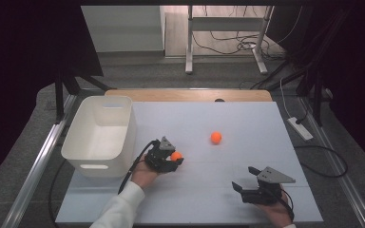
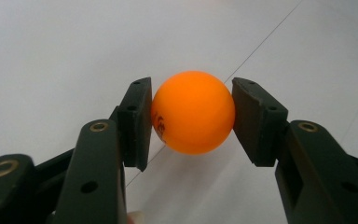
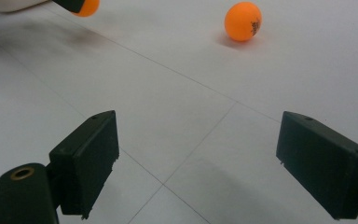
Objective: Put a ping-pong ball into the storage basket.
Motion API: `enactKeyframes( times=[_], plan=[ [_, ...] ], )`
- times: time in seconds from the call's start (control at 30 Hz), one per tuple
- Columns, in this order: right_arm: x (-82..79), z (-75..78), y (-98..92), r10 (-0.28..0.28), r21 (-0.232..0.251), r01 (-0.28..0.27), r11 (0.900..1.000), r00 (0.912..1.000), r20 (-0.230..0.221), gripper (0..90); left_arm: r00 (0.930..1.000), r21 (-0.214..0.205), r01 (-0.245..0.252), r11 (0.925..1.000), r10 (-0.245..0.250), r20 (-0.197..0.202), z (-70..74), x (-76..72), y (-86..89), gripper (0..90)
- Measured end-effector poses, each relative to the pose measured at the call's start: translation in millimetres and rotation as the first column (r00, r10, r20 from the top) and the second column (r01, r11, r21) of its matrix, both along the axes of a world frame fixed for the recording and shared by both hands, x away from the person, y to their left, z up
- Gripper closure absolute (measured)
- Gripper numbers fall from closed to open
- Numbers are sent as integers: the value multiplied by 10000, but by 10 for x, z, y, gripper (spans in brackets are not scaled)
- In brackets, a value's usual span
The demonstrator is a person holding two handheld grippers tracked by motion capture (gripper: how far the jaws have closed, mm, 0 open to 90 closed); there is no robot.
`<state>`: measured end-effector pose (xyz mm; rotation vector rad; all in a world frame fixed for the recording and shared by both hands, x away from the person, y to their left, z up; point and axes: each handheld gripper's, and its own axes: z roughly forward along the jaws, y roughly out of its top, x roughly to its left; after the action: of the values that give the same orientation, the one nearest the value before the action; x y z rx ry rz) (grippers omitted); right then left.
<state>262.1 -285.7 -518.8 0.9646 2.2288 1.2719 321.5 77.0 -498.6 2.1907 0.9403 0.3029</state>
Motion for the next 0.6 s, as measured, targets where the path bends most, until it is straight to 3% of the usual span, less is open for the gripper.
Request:
enactKeyframes(
  times=[0.2, 0.6],
  plan=[
    [1, 3, -1, -16, 24, 16, 10000, 10000, 16, 127, 9992, -357, 276, 9990, -265, 298, 72, -58, 30, 509],
    [-1, 9, -12, -59, 140, 59, 9999, 10000, 40, 127, 9977, -827, 130, 9965, -74, 667, 166, -130, 77, 509]
  ],
)
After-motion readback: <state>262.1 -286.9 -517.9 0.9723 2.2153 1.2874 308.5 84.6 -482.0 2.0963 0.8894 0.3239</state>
